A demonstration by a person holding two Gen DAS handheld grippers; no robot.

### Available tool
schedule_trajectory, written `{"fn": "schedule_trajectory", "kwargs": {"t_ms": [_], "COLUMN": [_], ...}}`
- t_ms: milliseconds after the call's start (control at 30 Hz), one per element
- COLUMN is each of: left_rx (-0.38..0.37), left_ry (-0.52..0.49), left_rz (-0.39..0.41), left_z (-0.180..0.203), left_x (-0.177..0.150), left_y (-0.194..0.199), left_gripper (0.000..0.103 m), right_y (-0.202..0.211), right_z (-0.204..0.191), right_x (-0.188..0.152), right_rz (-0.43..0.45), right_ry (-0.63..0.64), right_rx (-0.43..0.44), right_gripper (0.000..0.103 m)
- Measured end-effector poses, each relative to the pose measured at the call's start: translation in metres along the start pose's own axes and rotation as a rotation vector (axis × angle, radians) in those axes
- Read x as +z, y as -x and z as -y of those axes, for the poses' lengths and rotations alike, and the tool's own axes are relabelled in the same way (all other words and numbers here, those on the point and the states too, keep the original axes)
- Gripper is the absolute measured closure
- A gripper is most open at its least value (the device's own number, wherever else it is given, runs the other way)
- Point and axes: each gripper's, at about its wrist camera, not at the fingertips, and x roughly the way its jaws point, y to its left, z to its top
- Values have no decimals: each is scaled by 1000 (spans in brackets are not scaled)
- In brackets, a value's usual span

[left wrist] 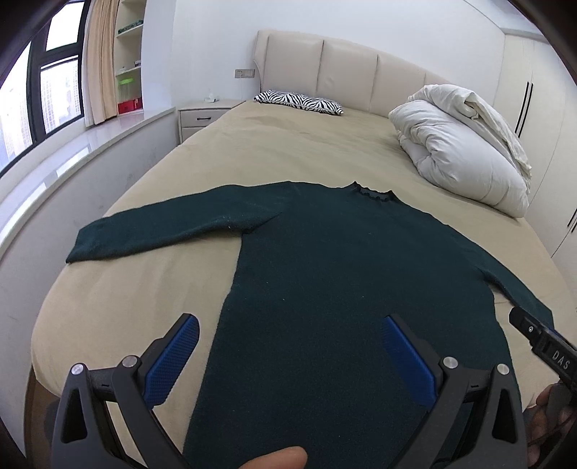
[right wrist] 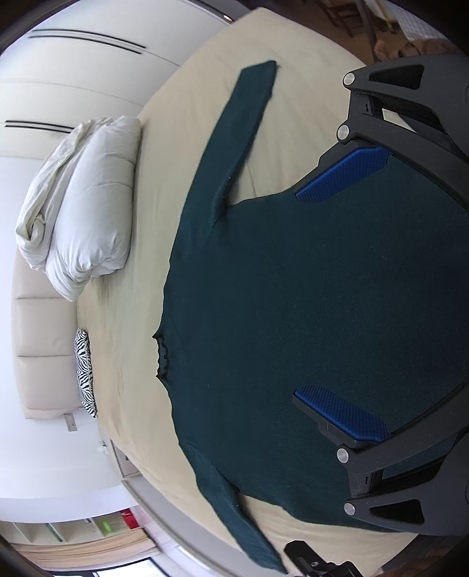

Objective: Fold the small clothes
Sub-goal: 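Grasp the sweater sleeve cuff with the right gripper and lift it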

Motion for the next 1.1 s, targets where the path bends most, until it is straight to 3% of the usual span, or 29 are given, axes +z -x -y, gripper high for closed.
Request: {"fn": "schedule_trajectory", "kwargs": {"t_ms": [133,233,333,500,567,800,933,1033,1100], "left_rx": [-12,-13,23,9,1,-62,-80,-139,-182], "left_ry": [-1,-29,-93,-136,-148,-176,-213,-166,-121], "left_rz": [-49,-95,-108,-119,-115,-206,-227,-256,-255], "left_z": [-3,2,16,32,37,53,60,54,47], "left_x": [-9,-14,-16,-19,-20,-24,-25,-25,-22], "left_y": [-14,-24,-31,-45,-50,-66,-73,-80,-80], "left_gripper": [0,0,0,0,0,0,0,2,5], "right_y": [-11,-26,-48,-91,-107,-142,-165,-172,-172], "right_z": [60,140,230,362,402,471,499,500,493], "right_x": [-2,-9,-23,-58,-68,-55,-39,-26,-19], "right_rz": [5,38,40,39,44,120,109,82,73], "right_ry": [-200,-446,-697,-1049,-1153,-1200,-1178,-1129,-1121], "right_rx": [129,159,126,151,154,137,100,74,60], "right_gripper": [0,0,7,23,35,40,68,89,95]}}
